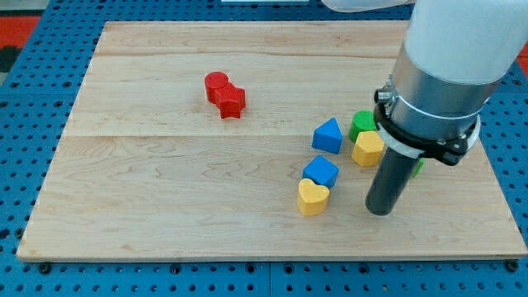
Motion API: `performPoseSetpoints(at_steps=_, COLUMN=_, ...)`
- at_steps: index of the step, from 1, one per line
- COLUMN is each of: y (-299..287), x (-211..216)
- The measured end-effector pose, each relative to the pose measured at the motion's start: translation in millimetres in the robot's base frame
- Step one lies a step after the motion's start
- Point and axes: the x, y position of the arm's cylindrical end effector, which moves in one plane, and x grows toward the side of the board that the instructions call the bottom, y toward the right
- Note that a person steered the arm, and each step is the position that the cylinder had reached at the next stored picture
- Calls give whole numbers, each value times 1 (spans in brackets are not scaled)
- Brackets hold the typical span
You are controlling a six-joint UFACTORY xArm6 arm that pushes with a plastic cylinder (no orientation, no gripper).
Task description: Separate the yellow heart from blue cube
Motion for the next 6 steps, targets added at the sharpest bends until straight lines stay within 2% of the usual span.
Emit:
performPoseSetpoints(at_steps=2, y=-80, x=17)
performPoseSetpoints(at_steps=3, y=-92, x=15)
performPoseSetpoints(at_steps=4, y=-53, x=13)
performPoseSetpoints(at_steps=6, y=-64, x=-19)
